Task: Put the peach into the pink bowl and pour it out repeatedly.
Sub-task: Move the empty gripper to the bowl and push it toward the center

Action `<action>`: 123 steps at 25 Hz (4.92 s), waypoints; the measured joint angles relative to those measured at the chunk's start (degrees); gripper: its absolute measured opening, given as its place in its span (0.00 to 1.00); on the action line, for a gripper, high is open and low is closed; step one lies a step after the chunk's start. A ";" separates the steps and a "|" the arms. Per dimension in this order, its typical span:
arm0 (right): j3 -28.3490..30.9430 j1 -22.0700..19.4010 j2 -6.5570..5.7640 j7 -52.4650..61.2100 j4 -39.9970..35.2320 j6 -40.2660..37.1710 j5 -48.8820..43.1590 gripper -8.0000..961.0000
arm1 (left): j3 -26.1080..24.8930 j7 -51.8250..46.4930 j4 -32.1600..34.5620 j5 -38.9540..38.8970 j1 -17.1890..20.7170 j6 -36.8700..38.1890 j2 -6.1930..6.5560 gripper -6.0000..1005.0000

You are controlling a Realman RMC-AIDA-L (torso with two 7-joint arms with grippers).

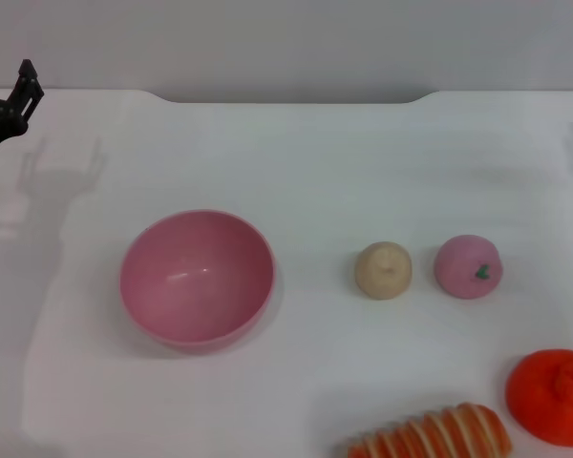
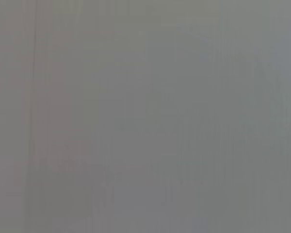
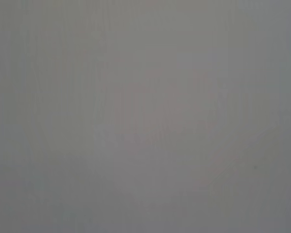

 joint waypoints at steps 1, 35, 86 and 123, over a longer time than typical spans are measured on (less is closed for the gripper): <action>0.00 0.00 0.00 0.00 0.00 0.00 0.00 0.63 | -0.03 -0.46 0.03 0.00 -0.19 -0.23 -0.01 0.81; -0.01 -1.07 -0.05 3.62 -0.31 -0.39 0.11 0.63 | 13.41 -68.38 32.59 33.68 0.58 -1.40 9.39 0.79; -0.06 -2.38 -0.44 3.58 -0.79 0.52 0.09 0.63 | -3.97 -127.32 58.40 131.37 -0.81 18.03 1.58 0.77; 0.39 -2.10 -0.29 3.58 -1.23 1.74 0.54 0.63 | -0.08 -127.35 57.01 131.40 0.80 15.36 1.34 0.23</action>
